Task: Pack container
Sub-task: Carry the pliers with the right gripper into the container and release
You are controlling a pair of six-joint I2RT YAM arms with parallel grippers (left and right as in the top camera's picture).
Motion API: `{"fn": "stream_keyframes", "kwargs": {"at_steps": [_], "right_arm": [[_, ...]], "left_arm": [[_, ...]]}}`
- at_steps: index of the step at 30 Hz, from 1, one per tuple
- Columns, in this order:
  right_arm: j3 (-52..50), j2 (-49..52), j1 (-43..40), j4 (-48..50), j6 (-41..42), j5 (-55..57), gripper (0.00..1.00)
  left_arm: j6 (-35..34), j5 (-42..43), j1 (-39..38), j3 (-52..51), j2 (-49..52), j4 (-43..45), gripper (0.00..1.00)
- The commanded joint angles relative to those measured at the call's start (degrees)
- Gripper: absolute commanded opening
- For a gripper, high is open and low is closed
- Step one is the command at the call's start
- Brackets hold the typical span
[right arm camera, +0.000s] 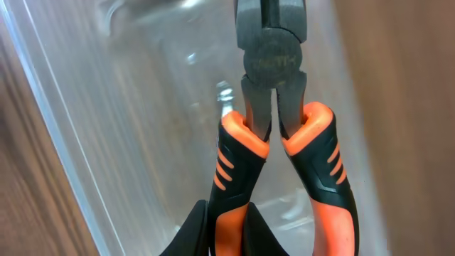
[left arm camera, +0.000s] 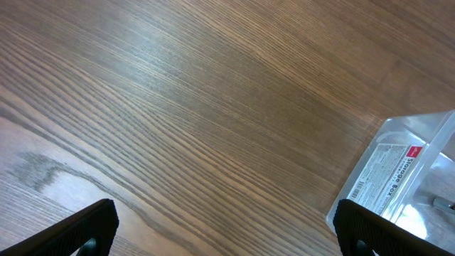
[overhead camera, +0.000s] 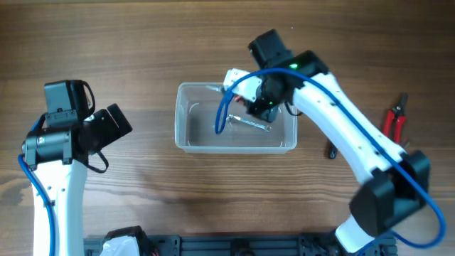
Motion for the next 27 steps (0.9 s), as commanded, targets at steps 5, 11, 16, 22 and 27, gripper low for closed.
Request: {"fn": "stream_keyframes", "kwargs": {"at_steps": [5, 11, 16, 22, 27], "right_arm": [[-0.7, 8.4, 0.5, 1.8, -0.1, -3.5, 0.06], [-0.7, 12.5, 0.5, 2.9, -0.1, -3.5, 0.07], [-0.7, 12.9, 0.5, 4.0, 0.2, -3.4, 0.44], [-0.7, 12.6, 0.4, 4.2, 7.0, -0.5, 0.58], [-0.5, 8.6, 0.4, 3.5, 15.5, 0.3, 0.58]], "left_arm": [[0.5, 0.5, 0.4, 0.5, 0.2, 0.3, 1.00], [0.5, 0.5, 0.4, 0.5, 0.2, 0.3, 1.00], [0.5, 0.5, 0.4, 0.5, 0.2, 0.3, 1.00], [0.5, 0.5, 0.4, 0.5, 0.2, 0.3, 1.00], [0.5, 0.5, 0.4, 0.5, 0.2, 0.3, 1.00]]}}
